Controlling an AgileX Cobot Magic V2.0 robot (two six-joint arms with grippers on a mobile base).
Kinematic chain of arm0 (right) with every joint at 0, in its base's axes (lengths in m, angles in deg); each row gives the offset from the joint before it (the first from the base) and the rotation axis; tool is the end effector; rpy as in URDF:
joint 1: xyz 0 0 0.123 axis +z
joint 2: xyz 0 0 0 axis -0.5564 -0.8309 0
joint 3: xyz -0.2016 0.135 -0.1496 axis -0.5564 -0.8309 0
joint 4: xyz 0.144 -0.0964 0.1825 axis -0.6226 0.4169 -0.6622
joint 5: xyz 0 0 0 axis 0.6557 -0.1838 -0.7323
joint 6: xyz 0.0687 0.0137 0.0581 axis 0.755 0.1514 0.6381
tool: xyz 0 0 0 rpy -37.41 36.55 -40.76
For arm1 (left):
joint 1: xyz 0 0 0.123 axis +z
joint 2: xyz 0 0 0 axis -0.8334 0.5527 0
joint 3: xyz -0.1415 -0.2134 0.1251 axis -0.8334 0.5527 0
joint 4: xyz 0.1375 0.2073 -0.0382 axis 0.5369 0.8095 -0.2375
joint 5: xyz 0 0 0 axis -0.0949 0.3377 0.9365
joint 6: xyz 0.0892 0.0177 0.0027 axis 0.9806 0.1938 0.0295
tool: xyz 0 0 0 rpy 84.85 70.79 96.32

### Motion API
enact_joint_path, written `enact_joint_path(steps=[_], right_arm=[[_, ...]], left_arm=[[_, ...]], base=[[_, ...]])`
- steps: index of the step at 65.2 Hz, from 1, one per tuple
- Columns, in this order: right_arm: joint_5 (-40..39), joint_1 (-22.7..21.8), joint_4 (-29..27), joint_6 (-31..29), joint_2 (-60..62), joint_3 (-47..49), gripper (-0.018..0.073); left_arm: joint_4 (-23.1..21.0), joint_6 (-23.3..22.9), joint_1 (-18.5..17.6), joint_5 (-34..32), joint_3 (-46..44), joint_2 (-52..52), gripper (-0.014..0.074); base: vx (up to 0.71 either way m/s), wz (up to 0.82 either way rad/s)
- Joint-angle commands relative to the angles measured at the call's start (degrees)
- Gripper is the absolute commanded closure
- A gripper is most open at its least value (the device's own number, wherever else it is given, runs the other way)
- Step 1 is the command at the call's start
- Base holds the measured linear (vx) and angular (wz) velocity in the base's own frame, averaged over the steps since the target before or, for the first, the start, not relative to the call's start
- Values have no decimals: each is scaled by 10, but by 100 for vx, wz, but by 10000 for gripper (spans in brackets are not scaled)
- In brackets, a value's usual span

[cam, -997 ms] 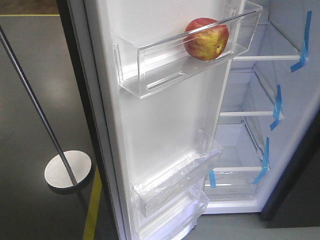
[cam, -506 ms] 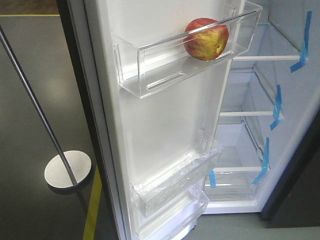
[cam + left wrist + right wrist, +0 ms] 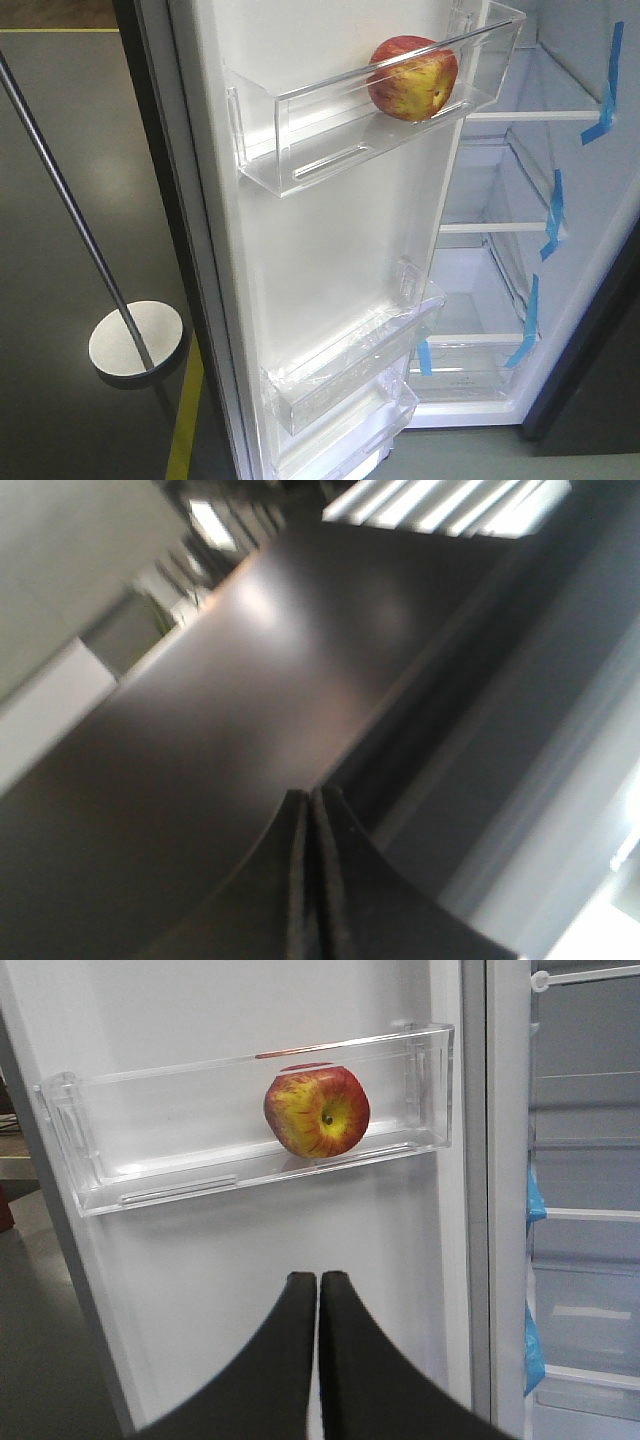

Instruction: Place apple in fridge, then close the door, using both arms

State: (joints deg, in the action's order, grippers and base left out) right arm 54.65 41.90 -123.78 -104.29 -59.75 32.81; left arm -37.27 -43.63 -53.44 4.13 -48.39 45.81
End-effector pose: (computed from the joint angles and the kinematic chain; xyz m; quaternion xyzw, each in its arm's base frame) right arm 0.0697 0.0334 0.3411 -0.0880 0.7026 0.1908 0.6798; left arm 0.2377 -0.0254 0.4027 -0.1415 0.5318 -0.5231 0.6508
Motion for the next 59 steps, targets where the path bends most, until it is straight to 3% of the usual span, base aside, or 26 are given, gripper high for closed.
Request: enact_joint_path(steps=[1,13,22,32,46,59], right_arm=[[-34,-1,-11,-3,-4,14,562],[-34,-1,-11,-3,-4,14,562],[-34,-1,-11,-3,-4,14,562],[-34,-1,-11,-3,-4,14,562],[-31,-1,-11,-3,-4,14,562],[-31,-1,-10,-3,-4,14,562]], left_arm=[[10,-49,-2,-101,-74,80,576],[77,-131,-2,-176,-204,226,482],[134,-184,-2,-177,-297,299,364],[186,-213,-2,-171,-385,349,257],[268,-297,-12,-182,-468,387,227],[288,-297,-39,-203,-489,395,227]], base=[[0,0],[0,0],[0,0],[0,0],[0,0],[0,0]])
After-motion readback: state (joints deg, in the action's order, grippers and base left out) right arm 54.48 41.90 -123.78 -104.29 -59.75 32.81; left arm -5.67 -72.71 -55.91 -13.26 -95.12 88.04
